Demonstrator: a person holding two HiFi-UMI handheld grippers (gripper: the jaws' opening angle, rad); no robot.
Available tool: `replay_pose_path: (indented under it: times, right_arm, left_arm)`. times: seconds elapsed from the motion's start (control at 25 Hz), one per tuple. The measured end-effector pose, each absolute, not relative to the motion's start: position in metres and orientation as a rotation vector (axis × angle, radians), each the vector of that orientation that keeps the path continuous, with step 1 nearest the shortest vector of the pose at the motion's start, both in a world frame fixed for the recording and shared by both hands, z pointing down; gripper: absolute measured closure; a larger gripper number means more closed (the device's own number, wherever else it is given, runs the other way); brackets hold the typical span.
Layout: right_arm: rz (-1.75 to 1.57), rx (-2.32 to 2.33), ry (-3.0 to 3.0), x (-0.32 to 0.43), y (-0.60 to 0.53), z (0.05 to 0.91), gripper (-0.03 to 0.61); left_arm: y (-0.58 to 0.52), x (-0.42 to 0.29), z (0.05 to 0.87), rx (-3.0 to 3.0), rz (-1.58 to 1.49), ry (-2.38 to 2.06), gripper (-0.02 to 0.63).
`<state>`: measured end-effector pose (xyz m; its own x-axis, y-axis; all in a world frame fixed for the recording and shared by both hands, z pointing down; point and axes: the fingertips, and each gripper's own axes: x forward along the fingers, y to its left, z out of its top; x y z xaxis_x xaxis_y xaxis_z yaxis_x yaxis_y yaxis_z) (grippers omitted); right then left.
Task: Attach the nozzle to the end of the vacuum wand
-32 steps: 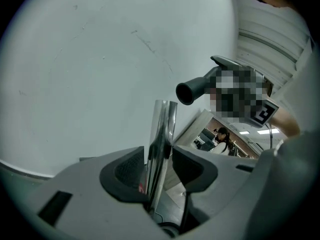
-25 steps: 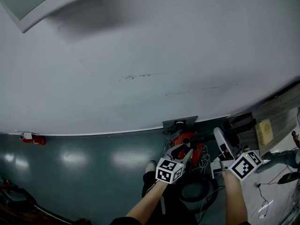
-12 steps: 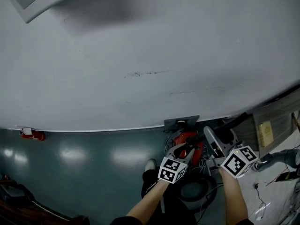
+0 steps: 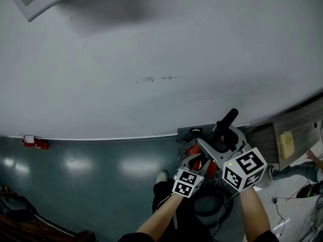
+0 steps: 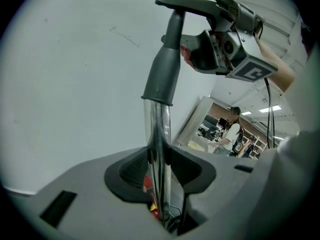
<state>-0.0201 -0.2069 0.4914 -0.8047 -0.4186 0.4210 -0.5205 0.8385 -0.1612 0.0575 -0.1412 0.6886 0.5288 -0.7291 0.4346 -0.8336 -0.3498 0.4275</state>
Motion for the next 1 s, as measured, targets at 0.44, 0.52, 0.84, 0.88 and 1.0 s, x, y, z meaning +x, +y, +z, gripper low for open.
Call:
replay_pose_path:
  times: [0.44, 0.52, 0.84, 0.88, 1.0]
  right_arm:
    - [0.541, 0.628, -2.614, -0.023, -0.224, 0.501, 0.247]
    - [0.534, 0.621, -2.608, -0.026, -0.223, 0.502, 0.249]
    - [0.270, 0.481, -2.573, -0.052, -0.198, 0.505, 0.247]
    - [0.295, 0.487, -2.580, -0.051, -0.200, 0.505, 0.247]
    - [0.435, 0.522, -2.599, -0.044, -0.215, 0.508, 0.248]
  left_arm:
    - [-0.143, 0.057, 0.689, 2.161, 0.242, -1.267, 0.474]
    - [-0.143, 0.055, 0.690, 2.168, 0.245, -1.267, 0.474]
    - [-0.145, 0.056, 0.690, 2.185, 0.261, -1.272, 0.472]
    - [-0.145, 0.056, 0.690, 2.186, 0.256, -1.271, 0.472]
    - [-0.144, 0.058, 0.691, 2.190, 0.250, -1.265, 0.474]
